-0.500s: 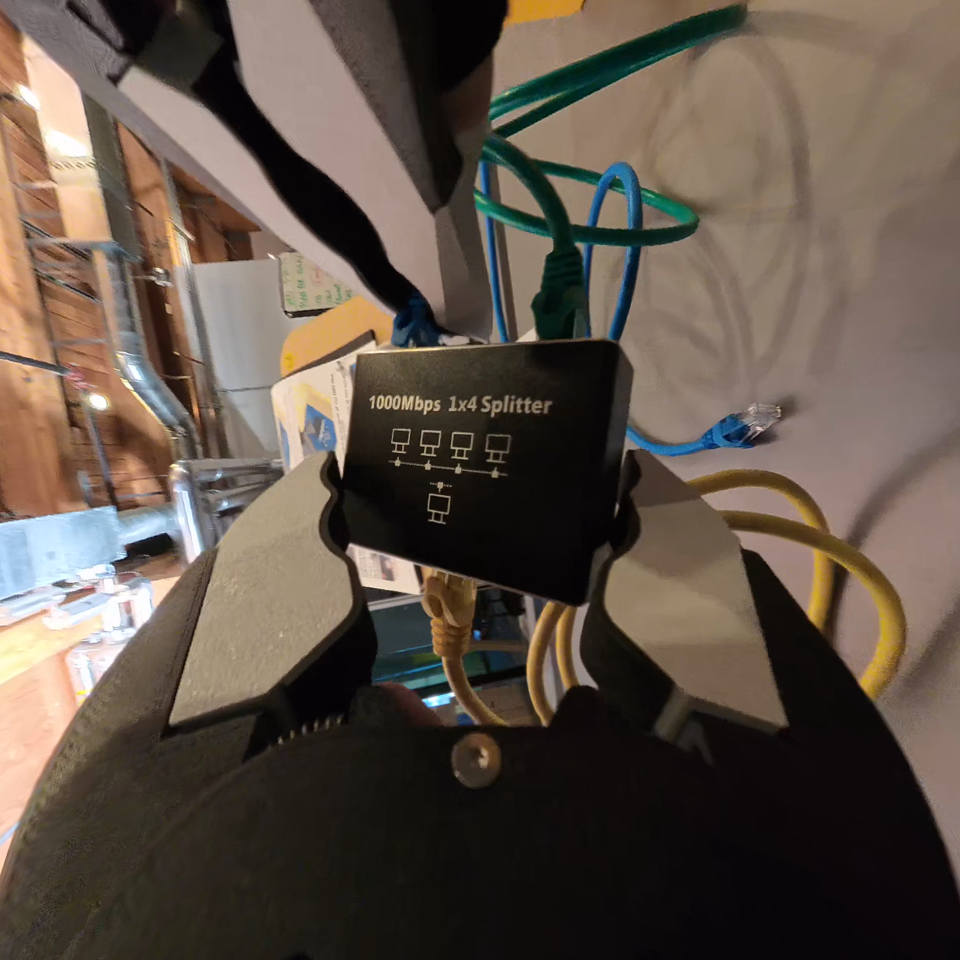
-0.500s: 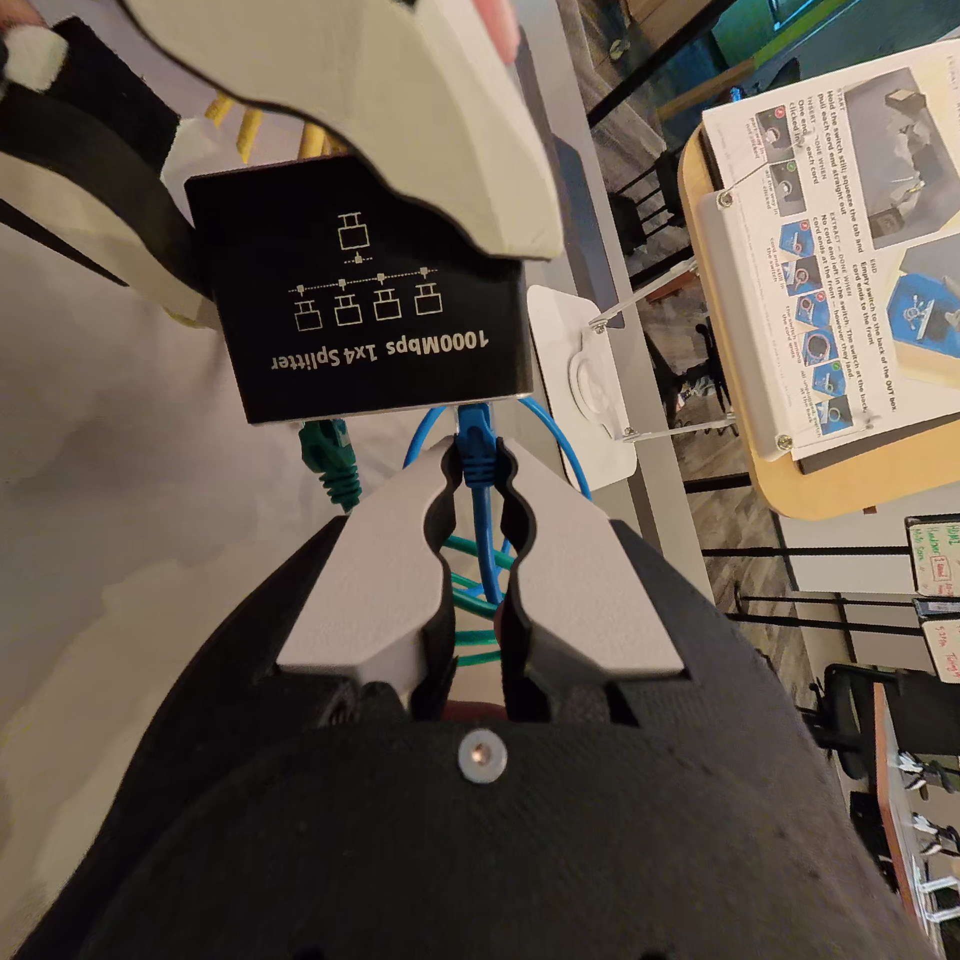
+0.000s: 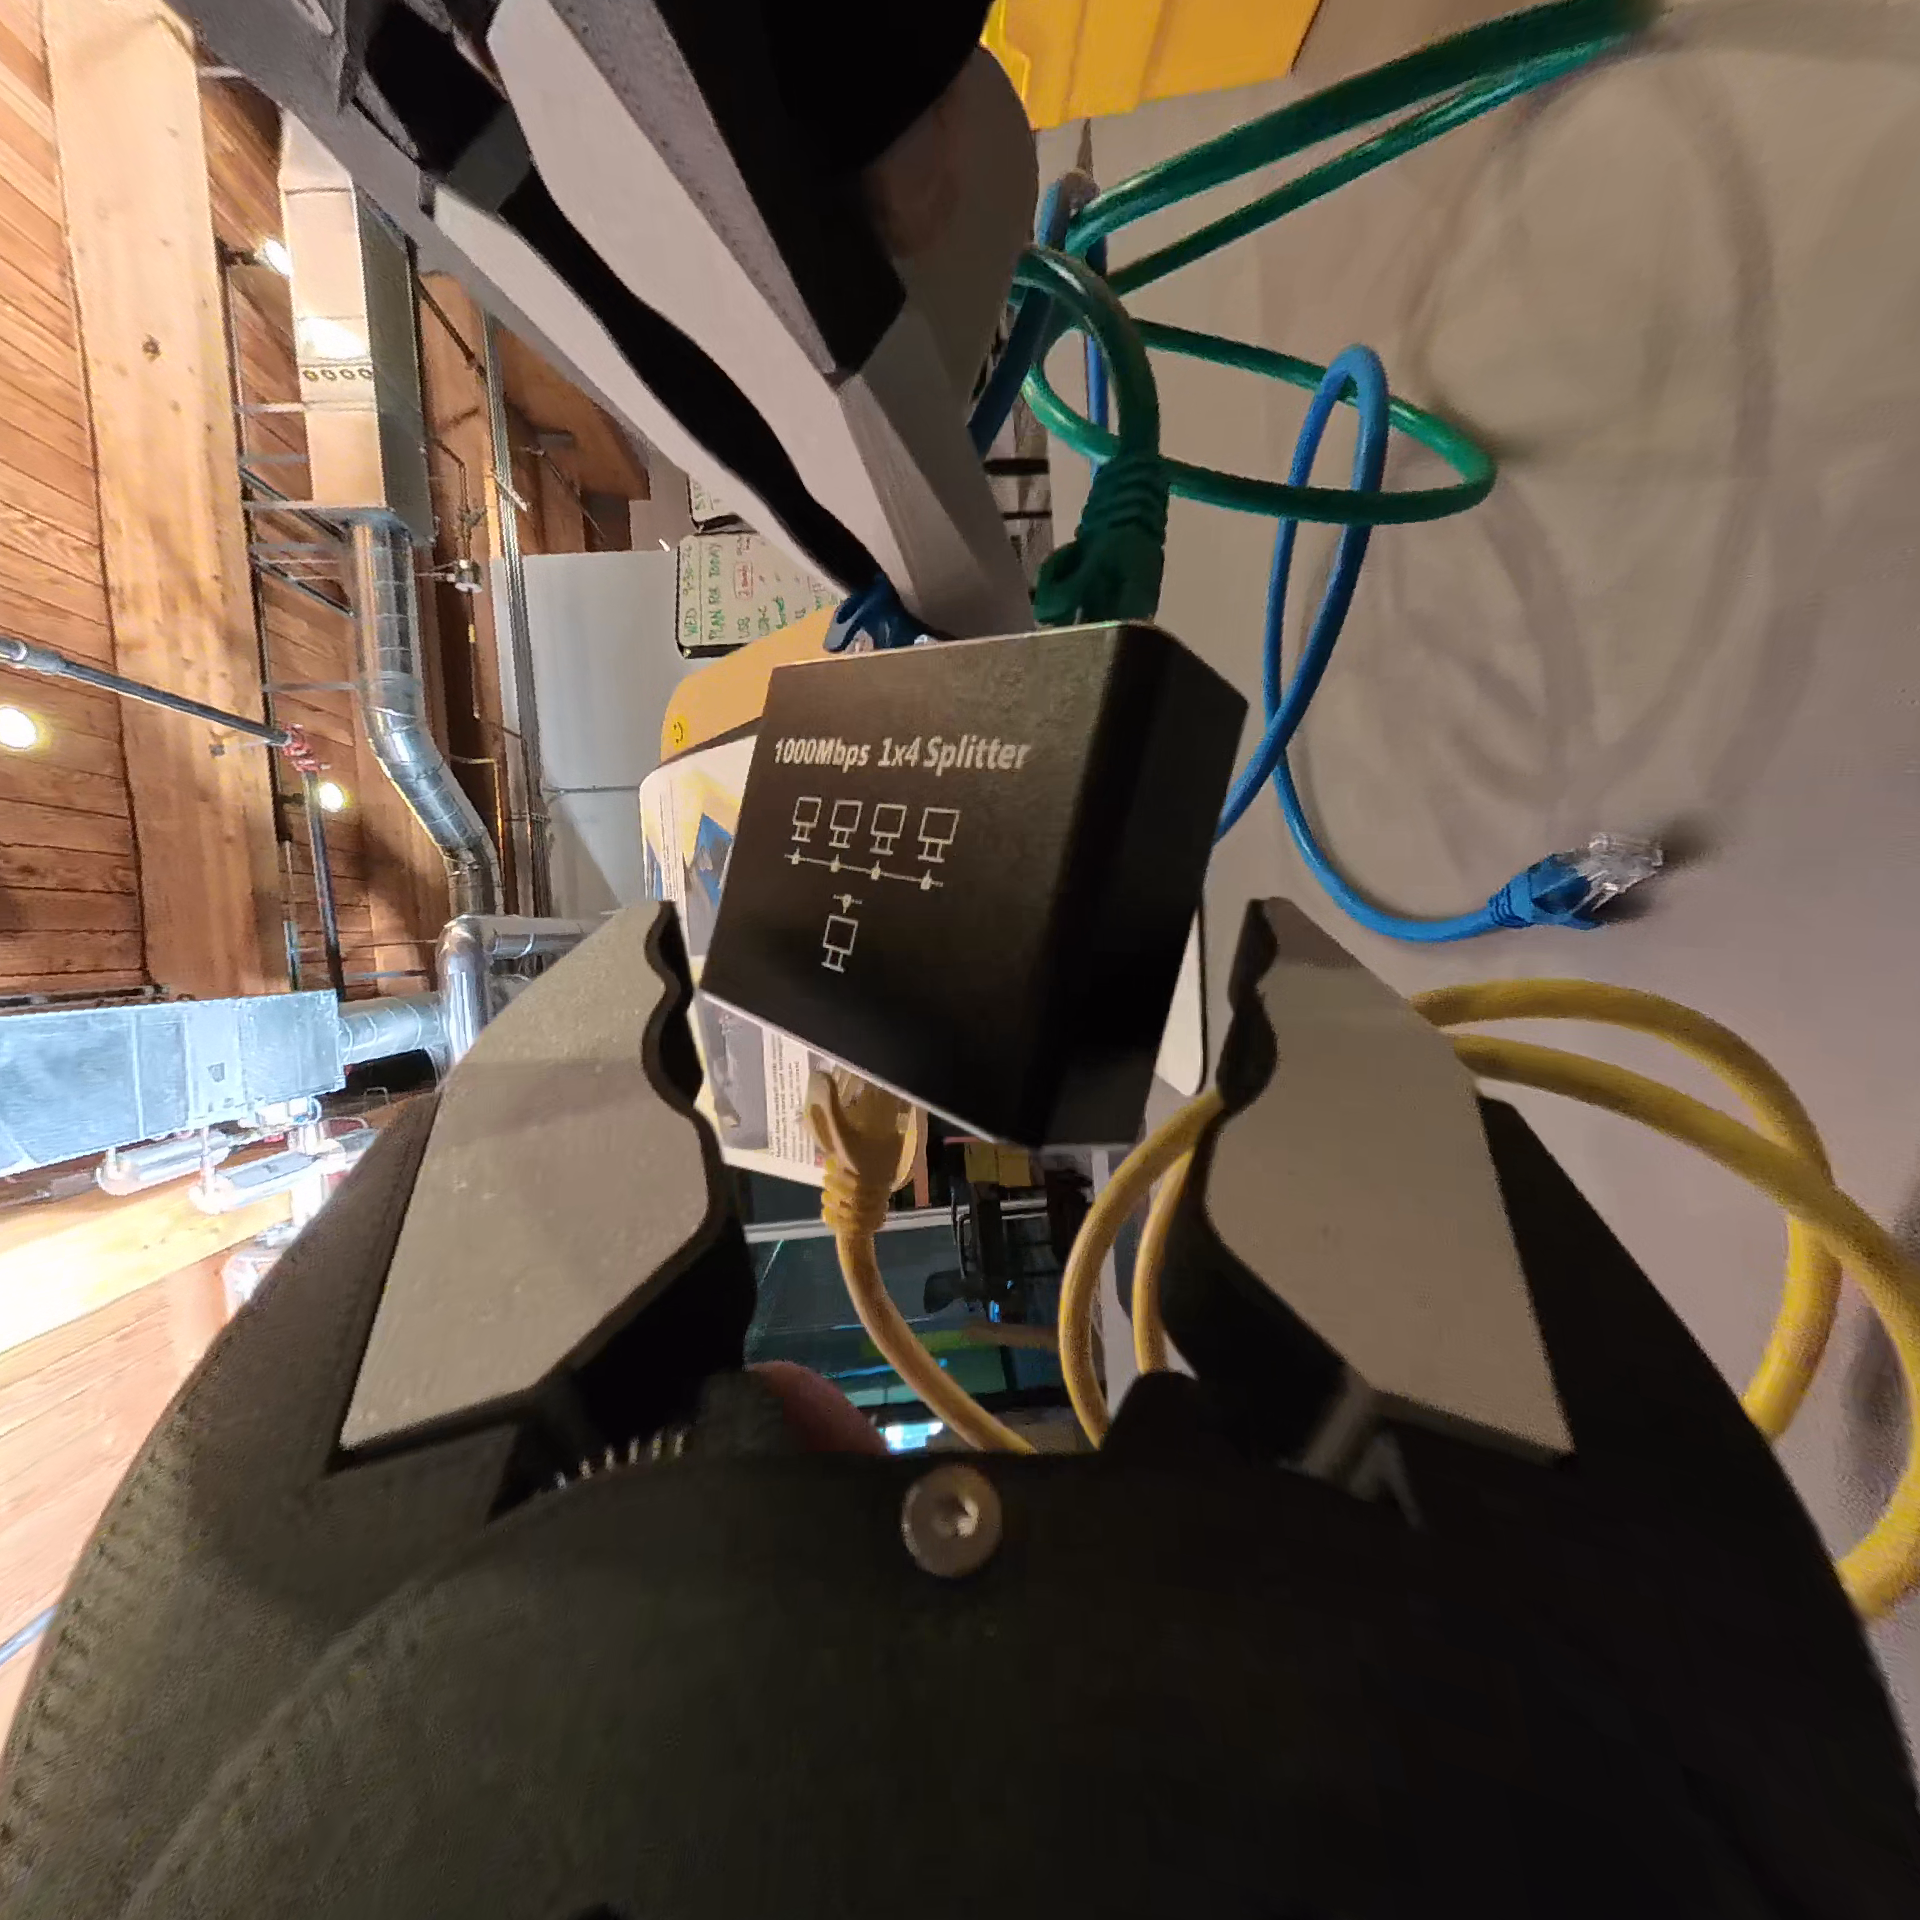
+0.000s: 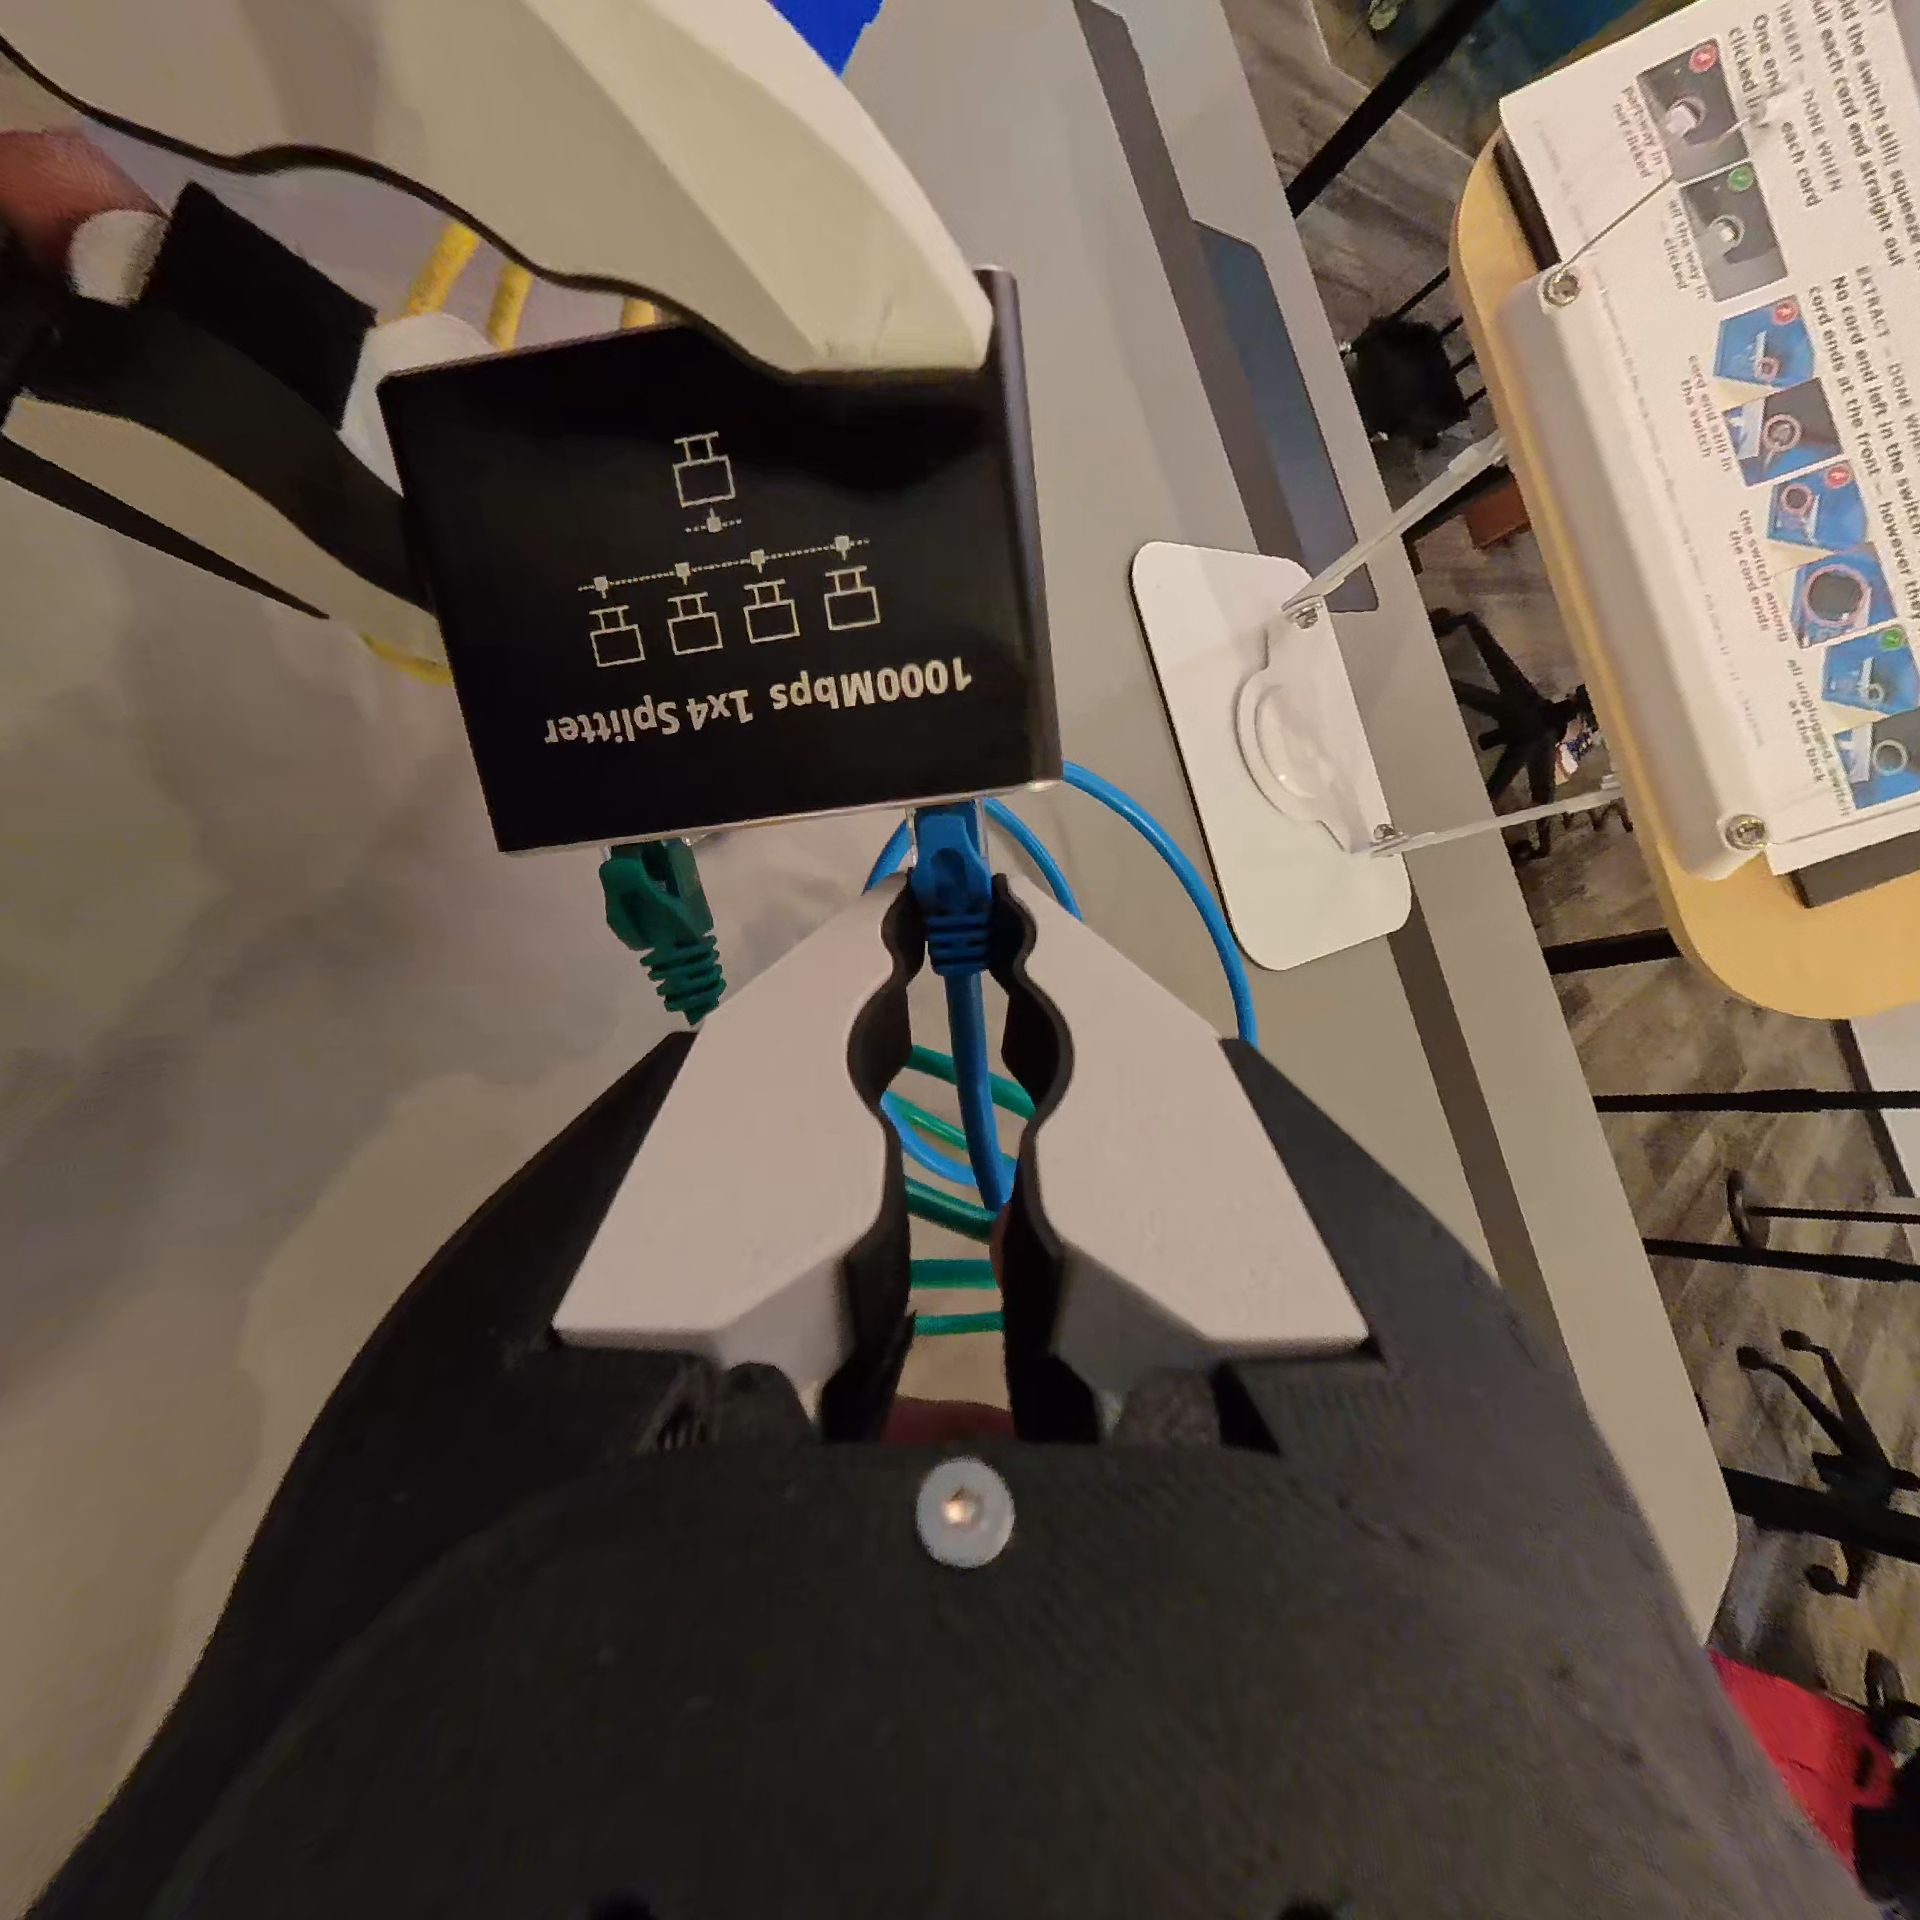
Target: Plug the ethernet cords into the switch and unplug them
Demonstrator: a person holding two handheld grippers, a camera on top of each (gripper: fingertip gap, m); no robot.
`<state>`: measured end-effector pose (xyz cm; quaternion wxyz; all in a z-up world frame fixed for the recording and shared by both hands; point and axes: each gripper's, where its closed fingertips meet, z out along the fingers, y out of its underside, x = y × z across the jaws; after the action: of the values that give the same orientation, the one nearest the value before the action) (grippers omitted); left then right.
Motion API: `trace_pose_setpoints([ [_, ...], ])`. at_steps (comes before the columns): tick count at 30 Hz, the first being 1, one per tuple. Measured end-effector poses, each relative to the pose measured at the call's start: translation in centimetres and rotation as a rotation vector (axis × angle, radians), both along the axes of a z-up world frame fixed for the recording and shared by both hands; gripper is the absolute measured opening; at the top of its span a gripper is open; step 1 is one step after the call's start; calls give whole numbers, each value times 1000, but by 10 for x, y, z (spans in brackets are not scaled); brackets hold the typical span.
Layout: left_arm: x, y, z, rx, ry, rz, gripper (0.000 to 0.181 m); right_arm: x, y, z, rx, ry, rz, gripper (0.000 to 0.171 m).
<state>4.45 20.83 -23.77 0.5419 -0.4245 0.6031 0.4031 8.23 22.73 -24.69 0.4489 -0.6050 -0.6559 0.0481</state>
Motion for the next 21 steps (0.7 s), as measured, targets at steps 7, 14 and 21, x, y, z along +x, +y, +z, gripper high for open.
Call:
trace_pose_setpoints([
  [7,-4,1,1,119,5,4,107,-1,-1,4,-58,10,-6,8],
  [14,3,13,12,240,15,-1,76,-7,-6,-1,-134,-31,18,8],
  [21,2,15,6,183,11,3,63,-9,-3,-3,-173,-43,43,8],
])
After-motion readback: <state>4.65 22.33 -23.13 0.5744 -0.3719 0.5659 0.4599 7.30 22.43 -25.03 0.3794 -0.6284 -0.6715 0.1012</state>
